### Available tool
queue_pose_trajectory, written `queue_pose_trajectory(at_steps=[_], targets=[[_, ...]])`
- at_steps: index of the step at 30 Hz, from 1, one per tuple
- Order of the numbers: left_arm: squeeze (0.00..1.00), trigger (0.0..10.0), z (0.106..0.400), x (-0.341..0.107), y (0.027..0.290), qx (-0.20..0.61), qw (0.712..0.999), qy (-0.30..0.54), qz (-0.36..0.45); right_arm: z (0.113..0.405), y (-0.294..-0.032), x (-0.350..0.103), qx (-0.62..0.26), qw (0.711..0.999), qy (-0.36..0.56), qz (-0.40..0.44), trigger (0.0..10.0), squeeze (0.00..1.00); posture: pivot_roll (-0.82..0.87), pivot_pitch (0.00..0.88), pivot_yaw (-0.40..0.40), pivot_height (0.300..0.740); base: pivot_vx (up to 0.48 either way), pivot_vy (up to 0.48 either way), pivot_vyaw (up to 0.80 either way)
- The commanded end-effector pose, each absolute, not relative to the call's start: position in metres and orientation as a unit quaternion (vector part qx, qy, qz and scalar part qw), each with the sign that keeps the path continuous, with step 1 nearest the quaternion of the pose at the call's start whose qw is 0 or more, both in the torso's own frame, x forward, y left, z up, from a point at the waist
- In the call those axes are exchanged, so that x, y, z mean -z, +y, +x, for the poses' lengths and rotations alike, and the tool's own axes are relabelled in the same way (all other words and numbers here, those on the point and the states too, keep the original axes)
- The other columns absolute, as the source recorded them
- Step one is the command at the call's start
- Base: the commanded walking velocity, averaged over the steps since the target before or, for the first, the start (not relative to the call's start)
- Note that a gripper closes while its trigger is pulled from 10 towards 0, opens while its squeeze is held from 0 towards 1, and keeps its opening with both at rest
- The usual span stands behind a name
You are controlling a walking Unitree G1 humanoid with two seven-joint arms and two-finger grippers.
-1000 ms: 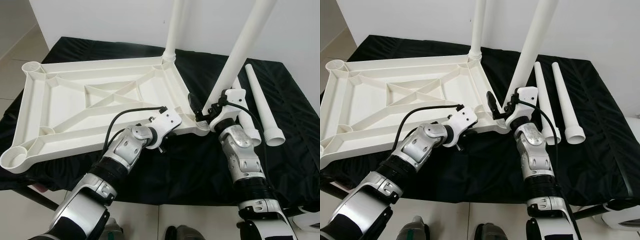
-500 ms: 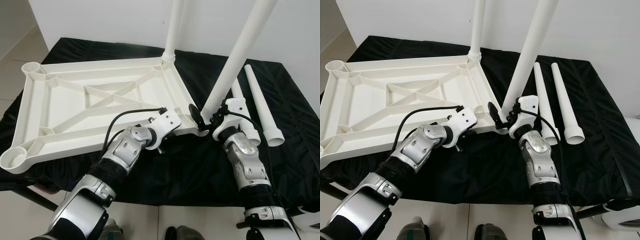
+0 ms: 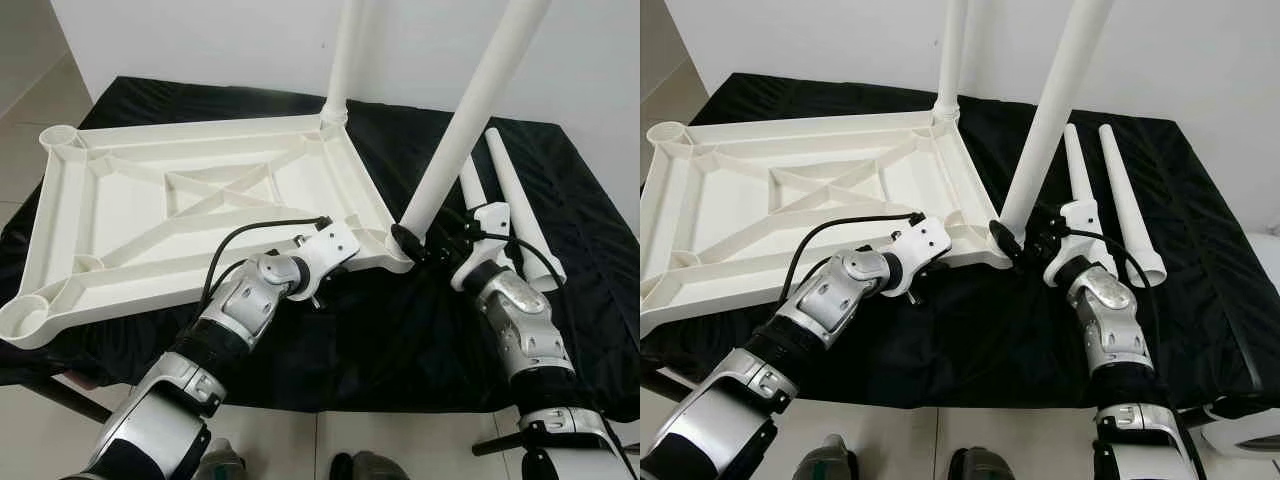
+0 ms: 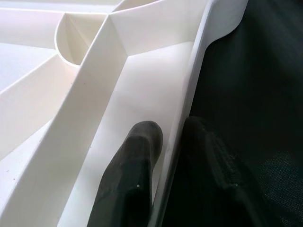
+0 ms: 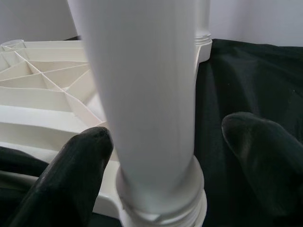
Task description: Building children table
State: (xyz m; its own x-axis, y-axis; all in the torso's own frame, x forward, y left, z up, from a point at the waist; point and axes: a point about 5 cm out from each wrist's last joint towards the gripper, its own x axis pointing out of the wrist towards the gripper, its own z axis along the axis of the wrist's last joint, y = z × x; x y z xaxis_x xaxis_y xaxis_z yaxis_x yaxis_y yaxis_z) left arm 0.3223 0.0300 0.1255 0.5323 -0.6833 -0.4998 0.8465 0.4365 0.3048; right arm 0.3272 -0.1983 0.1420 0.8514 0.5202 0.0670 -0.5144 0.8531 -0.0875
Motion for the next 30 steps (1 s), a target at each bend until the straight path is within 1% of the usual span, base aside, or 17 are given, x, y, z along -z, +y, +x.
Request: queue_pose_trajectory(at_steps=[1,12,13,14,15,16,17,18,19,20,21,28,29,30], targets=[[0.0,10.0,0.316,-0.114,0.031,0.474,0.815,0.178,0.283,0.33,-0.204,-0.141,-0.267,0.962,-0.041,-0.033,10.0,0.0,0.03,0.004,-0.049,0.74,0.0,0.0,0.0],[0.0,10.0,0.315,-0.118,0.029,0.477,0.812,0.17,0.29,0.341,-0.196,-0.139,-0.28,0.959,-0.038,-0.023,10.0,0.0,0.04,0.008,-0.05,0.74,0.0,0.0,0.0],[0.0,10.0,0.314,-0.119,0.027,0.479,0.811,0.168,0.29,0.344,-0.194,-0.139,-0.279,0.959,-0.039,-0.023,8.9,0.0,0.04,0.008,-0.05,0.74,0.0,0.0,0.0],[0.0,10.0,0.314,-0.119,0.027,0.479,0.811,0.168,0.29,0.344,-0.194,-0.139,-0.279,0.959,-0.039,-0.023,8.9,0.0,0.04,0.008,-0.05,0.74,0.0,0.0,0.0],[0.0,10.0,0.314,-0.119,0.027,0.481,0.81,0.168,0.291,0.345,-0.194,-0.139,-0.28,0.959,-0.04,-0.022,7.3,0.0,0.04,0.008,-0.05,0.74,0.0,0.0,0.0],[0.0,10.0,0.313,-0.119,0.026,0.482,0.809,0.167,0.291,0.346,-0.193,-0.139,-0.282,0.958,-0.041,-0.022,3.0,0.0,0.04,0.008,-0.052,0.74,0.0,0.0,0.0],[0.0,10.0,0.312,-0.119,0.025,0.483,0.809,0.167,0.291,0.347,-0.193,-0.139,-0.284,0.958,-0.043,-0.022,2.5,0.0,0.04,0.01,-0.053,0.74,0.0,0.0,0.0],[0.0,10.0,0.312,-0.119,0.025,0.483,0.809,0.167,0.291,0.347,-0.193,-0.139,-0.284,0.958,-0.043,-0.022,2.5,0.0,0.04,0.01,-0.053,0.74,0.0,0.0,0.0],[0.0,10.0,0.312,-0.119,0.024,0.483,0.809,0.167,0.291,0.348,-0.193,-0.139,-0.285,0.957,-0.044,-0.022,0.7,0.0,0.04,0.01,-0.053,0.74,0.0,0.0,0.0],[0.0,10.0,0.312,-0.119,0.024,0.483,0.809,0.167,0.291,0.348,-0.193,-0.139,-0.285,0.957,-0.044,-0.022,0.7,0.0,0.04,0.01,-0.053,0.74,0.0,0.0,0.0],[0.0,10.0,0.311,-0.118,0.024,0.484,0.809,0.167,0.291,0.349,-0.193,-0.14,-0.286,0.957,-0.045,-0.023,0.0,0.0,0.04,0.012,-0.054,0.74,0.0,0.0,0.0],[0.0,10.0,0.309,-0.118,0.021,0.485,0.808,0.167,0.29,0.349,-0.195,-0.138,-0.289,0.956,-0.045,-0.028,0.0,0.0,0.04,0.015,-0.065,0.74,0.0,0.0,0.0],[0.0,10.0,0.309,-0.117,0.021,0.485,0.808,0.167,0.29,0.348,-0.196,-0.137,-0.285,0.957,-0.043,-0.03,4.0,0.0,0.03,0.015,-0.066,0.74,0.0,0.0,0.0],[0.0,10.0,0.309,-0.117,0.021,0.486,0.808,0.167,0.289,0.347,-0.195,-0.136,-0.279,0.959,-0.043,-0.028,10.0,0.0,0.03,0.017,-0.07,0.74,0.0,0.0,0.0]])
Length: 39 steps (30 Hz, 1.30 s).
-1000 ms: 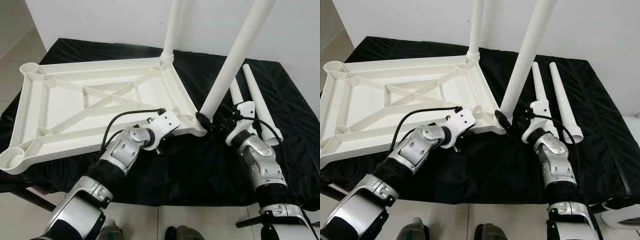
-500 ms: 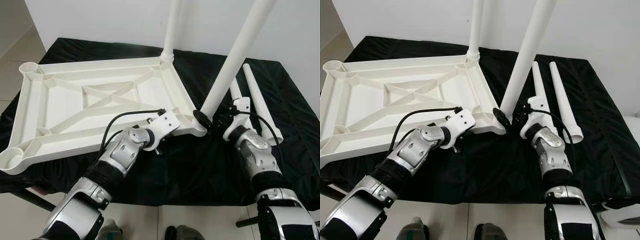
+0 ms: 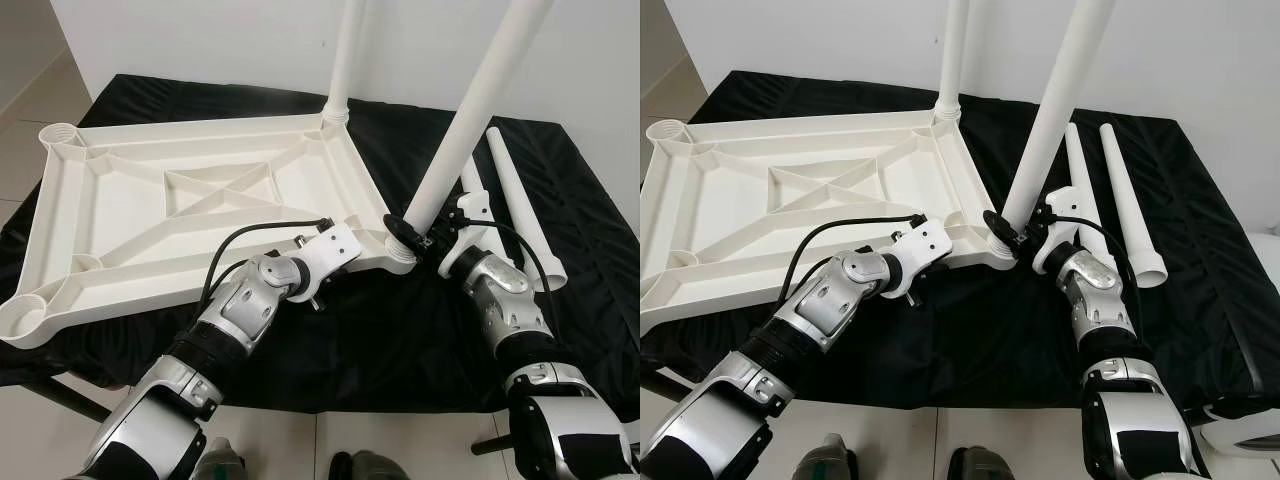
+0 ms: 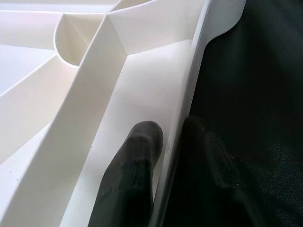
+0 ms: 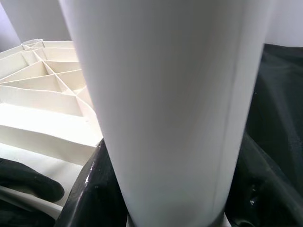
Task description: Building children table
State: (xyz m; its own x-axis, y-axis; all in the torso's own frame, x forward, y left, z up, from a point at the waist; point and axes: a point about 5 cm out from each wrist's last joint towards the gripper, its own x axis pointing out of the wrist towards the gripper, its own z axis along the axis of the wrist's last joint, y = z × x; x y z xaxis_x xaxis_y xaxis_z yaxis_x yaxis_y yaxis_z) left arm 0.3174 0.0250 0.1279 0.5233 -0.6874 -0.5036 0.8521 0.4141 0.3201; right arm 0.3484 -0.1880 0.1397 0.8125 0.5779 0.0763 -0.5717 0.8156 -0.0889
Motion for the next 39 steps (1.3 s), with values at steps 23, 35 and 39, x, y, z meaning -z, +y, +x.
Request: queue_pose_trajectory(at_steps=[23,35,39], targets=[[0.0,10.0,0.306,-0.116,0.021,0.486,0.808,0.167,0.29,0.335,-0.158,-0.132,-0.062,0.996,-0.067,0.025,10.0,0.0,0.04,0.012,-0.08,0.74,0.0,0.0,0.0],[0.0,10.0,0.304,-0.115,0.021,0.488,0.806,0.167,0.291,0.334,-0.122,-0.136,0.016,0.997,-0.045,0.053,10.0,0.0,0.05,0.0,-0.082,0.74,0.0,0.0,0.0],[0.0,10.0,0.304,-0.115,0.021,0.488,0.806,0.165,0.293,0.33,-0.112,-0.139,0.032,0.997,-0.044,0.056,10.0,0.0,0.05,0.0,-0.083,0.74,0.0,0.0,0.0]])
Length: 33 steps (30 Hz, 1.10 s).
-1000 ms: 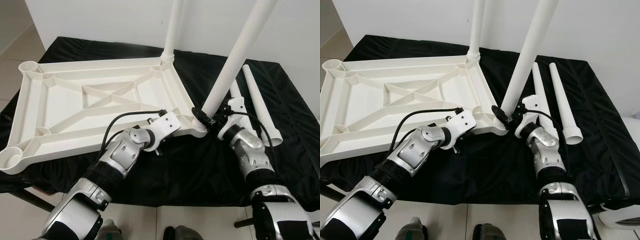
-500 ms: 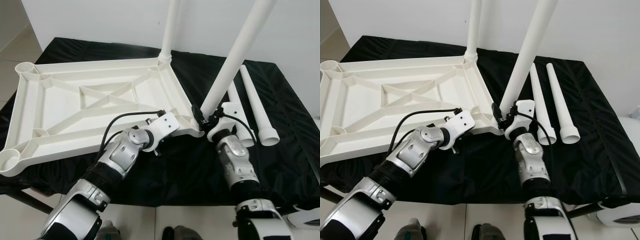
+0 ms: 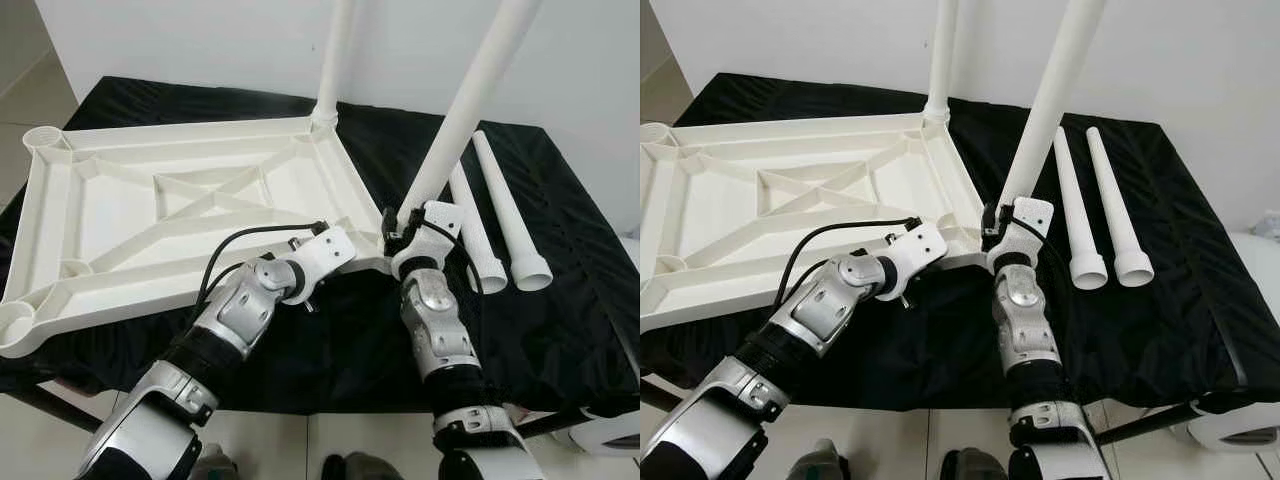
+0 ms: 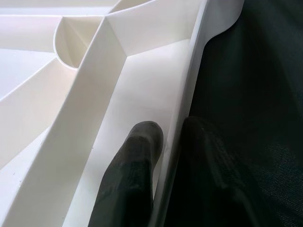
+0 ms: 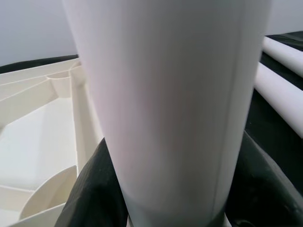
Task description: Building children table
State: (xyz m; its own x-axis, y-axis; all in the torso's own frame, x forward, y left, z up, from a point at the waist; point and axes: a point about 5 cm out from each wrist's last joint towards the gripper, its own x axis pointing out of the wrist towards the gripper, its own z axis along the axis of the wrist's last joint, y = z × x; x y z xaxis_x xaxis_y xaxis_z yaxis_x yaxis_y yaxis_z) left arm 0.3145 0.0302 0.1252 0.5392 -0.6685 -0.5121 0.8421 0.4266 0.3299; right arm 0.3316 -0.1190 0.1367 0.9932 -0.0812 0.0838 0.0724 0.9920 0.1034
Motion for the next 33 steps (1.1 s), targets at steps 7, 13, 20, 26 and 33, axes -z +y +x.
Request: queue_pose_trajectory(at_steps=[7,13,20,26,33], targets=[[0.0,10.0,0.303,-0.115,0.022,0.488,0.805,0.165,0.295,0.324,-0.119,-0.138,0.027,0.996,-0.046,0.069,10.0,1.0,0.05,0.0,-0.083,0.74,0.0,0.0,0.0],[0.0,10.0,0.302,-0.115,0.02,0.491,0.803,0.163,0.295,0.317,-0.132,-0.14,-0.021,0.996,-0.066,0.055,10.0,1.0,0.04,0.0,-0.086,0.74,0.0,0.0,0.0],[0.0,10.0,0.302,-0.115,0.019,0.492,0.803,0.162,0.295,0.315,-0.141,-0.141,-0.065,0.994,-0.074,0.044,10.0,0.0,0.04,0.0,-0.085,0.74,0.0,0.0,0.0],[0.0,10.0,0.303,-0.116,0.02,0.491,0.803,0.162,0.296,0.317,-0.164,-0.141,-0.166,0.984,-0.068,0.008,10.0,0.0,0.04,0.0,-0.083,0.74,0.0,0.0,0.0],[0.0,10.0,0.304,-0.117,0.019,0.491,0.804,0.159,0.295,0.322,-0.179,-0.139,-0.243,0.969,-0.049,-0.013,10.0,0.0,0.03,0.0,-0.086,0.74,0.0,0.0,0.0]])
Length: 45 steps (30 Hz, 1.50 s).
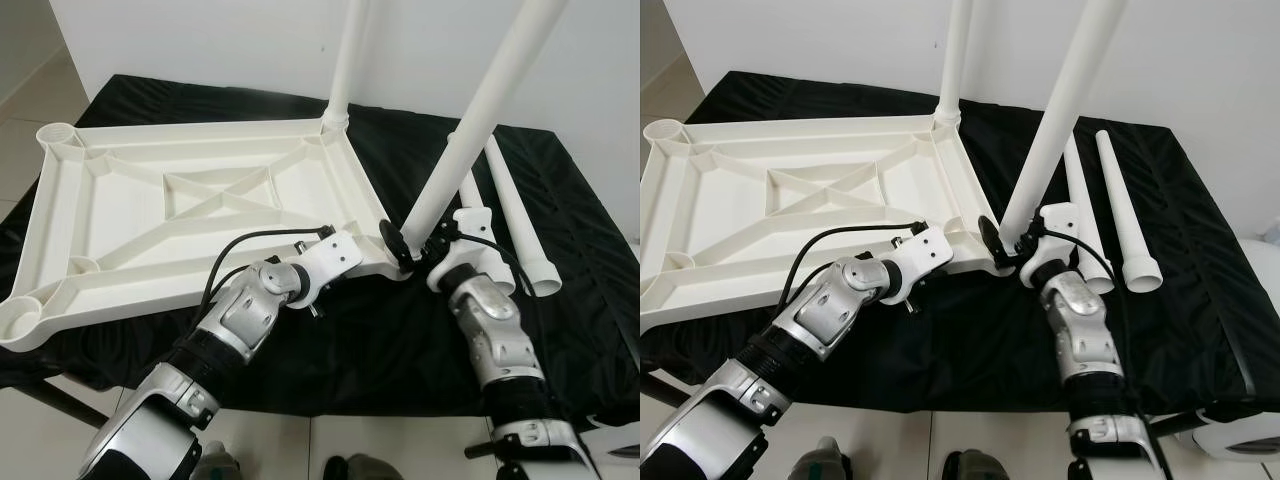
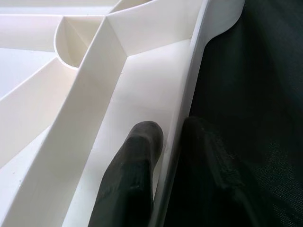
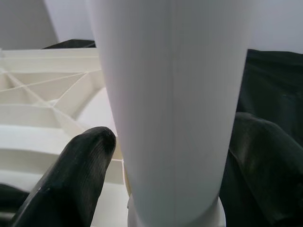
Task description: Building children table
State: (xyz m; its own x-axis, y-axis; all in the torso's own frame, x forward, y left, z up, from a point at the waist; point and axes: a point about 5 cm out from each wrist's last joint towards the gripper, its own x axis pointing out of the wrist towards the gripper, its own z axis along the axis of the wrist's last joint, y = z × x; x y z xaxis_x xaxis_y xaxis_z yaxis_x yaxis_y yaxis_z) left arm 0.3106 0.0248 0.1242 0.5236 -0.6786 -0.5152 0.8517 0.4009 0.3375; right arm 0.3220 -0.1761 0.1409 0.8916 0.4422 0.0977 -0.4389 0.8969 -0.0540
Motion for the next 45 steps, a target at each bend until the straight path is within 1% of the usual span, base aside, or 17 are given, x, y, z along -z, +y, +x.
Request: queue_pose_trajectory(at_steps=[1,5,10,12,14,21,22,24,25,37,38,45], targets=[[0.0,10.0,0.304,-0.118,0.018,0.491,0.804,0.159,0.294,0.323,-0.181,-0.138,-0.259,0.965,-0.045,-0.023,10.0,0.0,0.04,0.0,-0.086,0.74,0.0,0.0,0.0],[0.0,10.0,0.305,-0.119,0.018,0.49,0.805,0.158,0.294,0.325,-0.186,-0.136,-0.285,0.957,-0.035,-0.037,10.0,0.0,0.04,0.0,-0.085,0.74,0.0,0.0,0.0],[0.0,10.0,0.306,-0.12,0.02,0.489,0.806,0.157,0.295,0.333,-0.192,-0.134,-0.308,0.951,-0.022,-0.027,10.0,0.0,0.04,0.0,-0.077,0.74,0.0,0.0,0.0],[0.0,10.0,0.306,-0.12,0.02,0.489,0.806,0.157,0.295,0.333,-0.192,-0.134,-0.308,0.951,-0.022,-0.027,10.0,0.0,0.04,0.0,-0.077,0.74,0.0,0.0,0.0],[0.0,10.0,0.306,-0.121,0.02,0.487,0.807,0.157,0.295,0.34,-0.196,-0.136,-0.311,0.95,-0.02,-0.034,10.0,0.0,0.04,0.0,-0.077,0.74,0.0,0.0,0.0],[0.0,10.0,0.307,-0.122,0.02,0.487,0.807,0.155,0.295,0.349,-0.198,-0.142,-0.301,0.952,-0.028,-0.037,10.0,0.0,0.05,0.004,-0.074,0.74,0.0,0.0,0.0],[0.0,10.0,0.307,-0.123,0.019,0.488,0.807,0.155,0.294,0.351,-0.198,-0.143,-0.299,0.953,-0.028,-0.037,9.1,0.0,0.05,0.005,-0.074,0.74,0.0,0.0,0.0],[0.0,10.0,0.307,-0.123,0.019,0.488,0.807,0.155,0.294,0.352,-0.198,-0.143,-0.3,0.953,-0.028,-0.036,9.1,0.0,0.05,0.005,-0.074,0.74,0.0,0.0,0.0],[0.0,10.0,0.307,-0.124,0.019,0.488,0.807,0.154,0.295,0.353,-0.199,-0.143,-0.301,0.953,-0.028,-0.035,0.0,0.0,0.05,0.006,-0.073,0.74,0.0,0.0,0.0],[0.0,10.0,0.307,-0.124,0.021,0.487,0.808,0.155,0.295,0.35,-0.204,-0.135,-0.309,0.95,-0.019,-0.035,0.0,0.0,0.05,0.013,-0.074,0.74,0.0,0.0,0.0],[0.0,10.0,0.307,-0.124,0.021,0.487,0.807,0.155,0.295,0.349,-0.204,-0.134,-0.309,0.95,-0.018,-0.035,10.0,0.0,0.05,0.013,-0.074,0.74,0.0,0.0,0.0],[0.0,10.0,0.306,-0.123,0.021,0.487,0.808,0.156,0.293,0.347,-0.199,-0.132,-0.285,0.958,-0.032,-0.015,10.0,0.0,0.04,0.014,-0.078,0.74,0.0,0.0,0.0]])
